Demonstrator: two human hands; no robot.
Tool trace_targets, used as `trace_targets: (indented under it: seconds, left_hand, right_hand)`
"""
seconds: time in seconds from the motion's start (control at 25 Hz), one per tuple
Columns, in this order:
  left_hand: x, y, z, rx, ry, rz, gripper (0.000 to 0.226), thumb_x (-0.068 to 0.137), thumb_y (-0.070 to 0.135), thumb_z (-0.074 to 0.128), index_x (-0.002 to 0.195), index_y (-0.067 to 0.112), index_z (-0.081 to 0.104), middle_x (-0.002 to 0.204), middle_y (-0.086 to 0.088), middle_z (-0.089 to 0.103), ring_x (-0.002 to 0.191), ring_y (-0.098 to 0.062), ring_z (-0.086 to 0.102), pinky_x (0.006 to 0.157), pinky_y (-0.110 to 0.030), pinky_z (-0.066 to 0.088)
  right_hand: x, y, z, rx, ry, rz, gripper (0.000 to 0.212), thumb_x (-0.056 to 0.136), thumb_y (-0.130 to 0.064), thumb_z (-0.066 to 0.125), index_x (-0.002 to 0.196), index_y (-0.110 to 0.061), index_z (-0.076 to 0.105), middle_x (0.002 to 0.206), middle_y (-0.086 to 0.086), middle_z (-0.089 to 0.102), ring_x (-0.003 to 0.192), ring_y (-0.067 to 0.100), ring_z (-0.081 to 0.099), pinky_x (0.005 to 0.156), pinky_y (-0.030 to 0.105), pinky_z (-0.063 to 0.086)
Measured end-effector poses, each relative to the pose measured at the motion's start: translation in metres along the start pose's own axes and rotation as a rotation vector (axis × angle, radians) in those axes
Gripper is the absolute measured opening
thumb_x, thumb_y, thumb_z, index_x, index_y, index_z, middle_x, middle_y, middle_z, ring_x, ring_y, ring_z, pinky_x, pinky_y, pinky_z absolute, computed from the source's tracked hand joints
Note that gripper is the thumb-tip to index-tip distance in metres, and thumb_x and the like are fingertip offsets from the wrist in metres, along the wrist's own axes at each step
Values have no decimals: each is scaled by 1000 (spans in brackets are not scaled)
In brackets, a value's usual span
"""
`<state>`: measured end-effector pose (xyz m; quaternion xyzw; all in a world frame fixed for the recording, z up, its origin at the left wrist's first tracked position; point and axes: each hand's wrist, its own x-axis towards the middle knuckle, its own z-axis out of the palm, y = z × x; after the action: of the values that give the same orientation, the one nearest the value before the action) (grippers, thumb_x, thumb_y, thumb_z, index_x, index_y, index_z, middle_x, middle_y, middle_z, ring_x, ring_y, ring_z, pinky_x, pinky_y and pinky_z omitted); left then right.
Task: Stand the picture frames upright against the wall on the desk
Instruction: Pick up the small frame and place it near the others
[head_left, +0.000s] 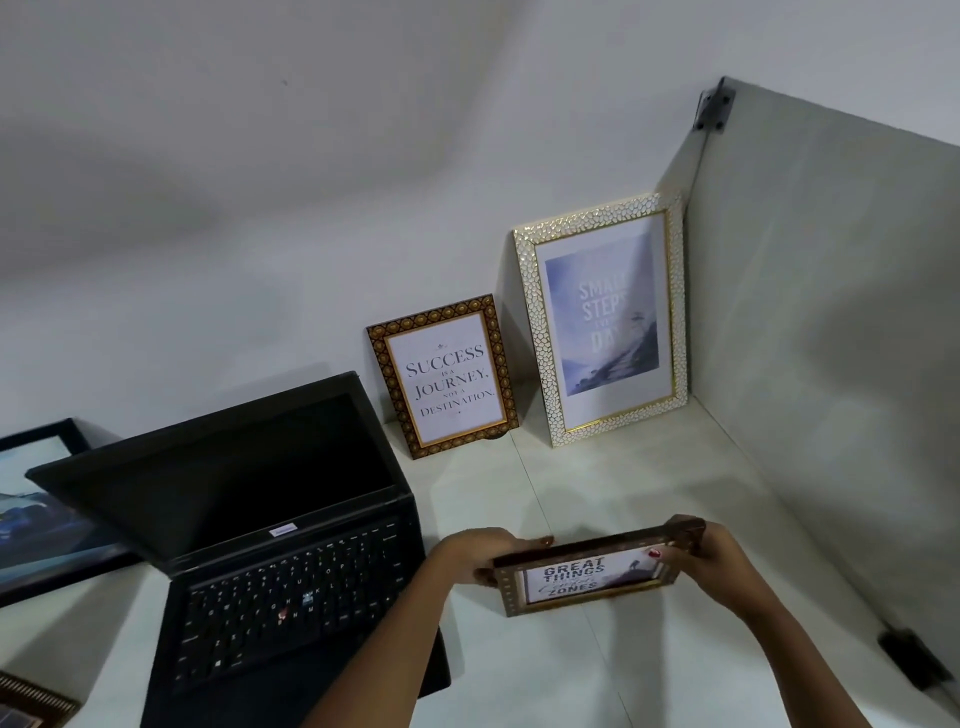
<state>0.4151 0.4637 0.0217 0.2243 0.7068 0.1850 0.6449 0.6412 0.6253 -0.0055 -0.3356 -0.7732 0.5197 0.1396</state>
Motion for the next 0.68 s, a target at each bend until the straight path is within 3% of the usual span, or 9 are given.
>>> trace_targets:
  seconds: [0.12,0.24,0.32,0.36,0.4,0.52,0.56,0.64,0.68]
  left_hand:
    - [6,16,4,40,-238,-102,72,75,78,25,102,21,60,97,0,60,86,-15,57,83,-26,43]
    - [9,31,7,99,-232,-114,92,72,82,13,132,20,43,130,-4,51,121,-24,48,108,-35,30]
    - [12,33,2,70,-232,-100,98,53,92,22,114,23,53,113,-4,59,102,-18,58,98,-32,37]
    - [13,33,0,-7,-266,-92,97,47,93,25,106,23,55,102,-3,60,91,-15,60,91,-30,41]
    - [14,32,-3,-93,-286,-93,96,49,94,23,111,27,54,108,-3,60,95,-15,59,93,-29,40]
    - [22,28,-3,-406,-248,-123,83,71,82,7,138,39,30,153,1,24,141,-24,22,112,-36,18]
    - [21,27,-1,-539,-201,-77,79,78,76,9,142,33,24,156,0,16,144,-24,15,112,-37,19]
    - [24,30,1,-1135,-270,36,72,87,62,24,144,19,18,155,-7,17,143,-28,18,103,-46,34]
    - [22,29,5,-1104,-214,71,70,87,61,27,144,20,18,154,-11,20,140,-31,25,99,-48,39]
  right_hand:
    - [4,3,1,36,-35,28,38,53,-44,75,64,-10,61,59,23,60,58,27,59,60,41,47]
    - [5,2,0,50,-46,52,15,64,-21,72,64,-11,61,56,11,62,57,24,61,61,42,49]
    - [9,3,-6,54,-28,54,11,65,-20,71,65,-13,62,59,6,62,60,18,60,62,35,46]
    - [11,5,-8,63,-23,51,10,66,-19,71,66,-13,63,61,6,63,61,16,60,63,33,44]
    - [13,5,-9,68,-31,49,9,67,-16,72,66,-13,63,63,7,63,62,17,60,64,34,44]
    - [19,1,-8,51,-93,48,14,71,-6,71,63,-14,62,63,8,61,61,22,60,61,35,45]
    - [20,0,-8,41,-104,52,18,71,-4,71,61,-17,62,62,8,60,60,22,59,60,33,45]
    - [21,-1,-11,59,-98,51,25,71,-2,70,57,-21,62,61,8,59,58,18,57,58,28,43]
    - [20,-1,-13,68,-87,52,23,71,-3,69,57,-20,62,61,9,59,58,17,56,57,27,43]
